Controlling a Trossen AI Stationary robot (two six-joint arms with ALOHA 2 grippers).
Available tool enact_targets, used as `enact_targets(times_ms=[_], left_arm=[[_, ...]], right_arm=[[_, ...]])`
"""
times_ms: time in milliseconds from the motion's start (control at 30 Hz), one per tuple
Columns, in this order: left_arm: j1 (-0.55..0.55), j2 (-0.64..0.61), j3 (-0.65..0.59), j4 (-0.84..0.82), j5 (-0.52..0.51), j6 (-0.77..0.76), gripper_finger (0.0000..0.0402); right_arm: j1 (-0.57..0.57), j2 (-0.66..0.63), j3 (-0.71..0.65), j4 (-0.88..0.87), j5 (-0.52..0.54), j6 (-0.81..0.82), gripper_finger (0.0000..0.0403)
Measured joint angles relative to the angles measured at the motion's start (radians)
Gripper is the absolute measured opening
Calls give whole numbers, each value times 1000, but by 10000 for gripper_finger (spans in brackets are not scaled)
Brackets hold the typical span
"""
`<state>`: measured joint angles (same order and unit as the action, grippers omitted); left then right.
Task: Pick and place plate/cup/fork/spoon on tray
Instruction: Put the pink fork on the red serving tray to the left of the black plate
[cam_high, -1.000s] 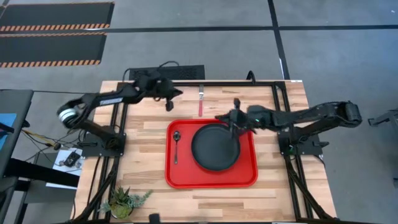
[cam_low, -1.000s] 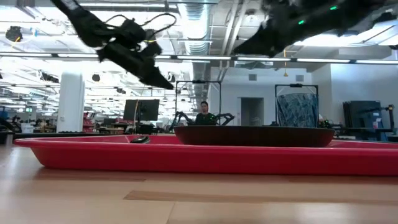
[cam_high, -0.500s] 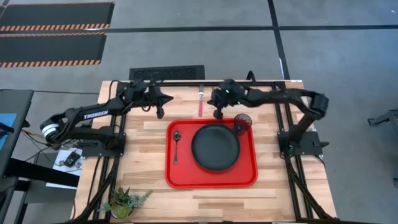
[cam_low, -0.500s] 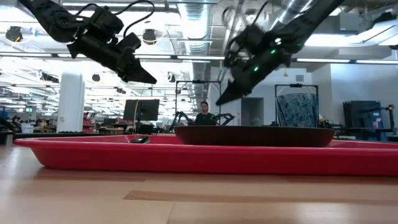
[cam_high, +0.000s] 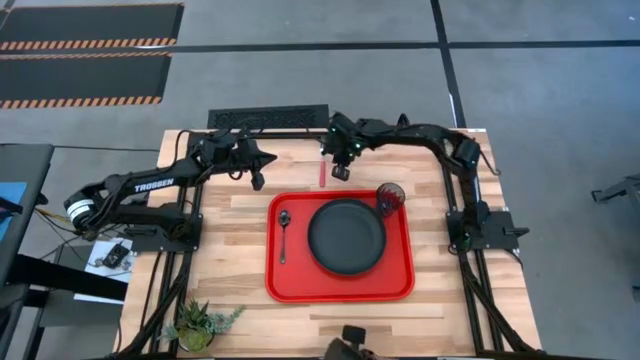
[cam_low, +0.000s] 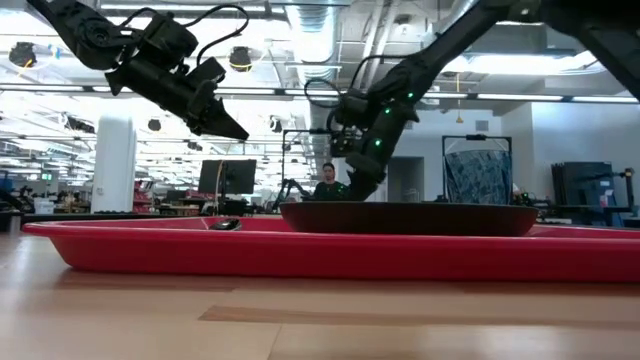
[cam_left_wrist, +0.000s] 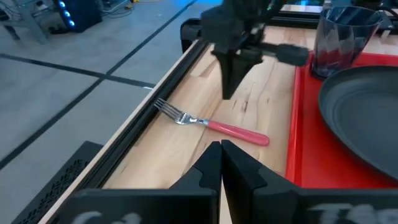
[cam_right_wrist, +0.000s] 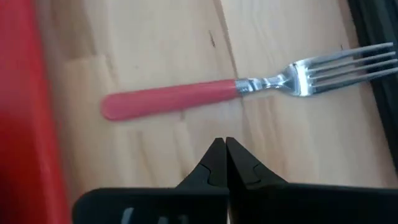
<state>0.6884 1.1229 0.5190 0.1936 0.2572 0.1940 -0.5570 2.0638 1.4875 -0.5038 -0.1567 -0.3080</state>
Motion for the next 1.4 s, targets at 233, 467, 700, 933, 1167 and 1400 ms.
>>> enact_targets(times_ms=[233, 467, 700, 933, 1167, 1400], left_arm=[[-3, 0, 0, -1, -1, -3, 0], [-6, 1, 0, -5, -10, 6, 0], [-6, 1, 0, -3, -13, 3, 0], [-8, 1, 0, -3, -15, -4, 0], [-8, 6, 0, -6, -15, -8, 0], [-10, 6, 0, -3, -19, -19, 0]], right_arm=[[-41, 97, 140, -94, -3, -156, 3], [-61, 186, 226, -170, -22, -226, 2], [-50, 198, 229, -158, -23, -382, 2], [-45, 201, 228, -109, -1, -574, 2], [-45, 201, 228, -100, -1, -655, 3], [-48, 201, 228, -81, -5, -759, 3]])
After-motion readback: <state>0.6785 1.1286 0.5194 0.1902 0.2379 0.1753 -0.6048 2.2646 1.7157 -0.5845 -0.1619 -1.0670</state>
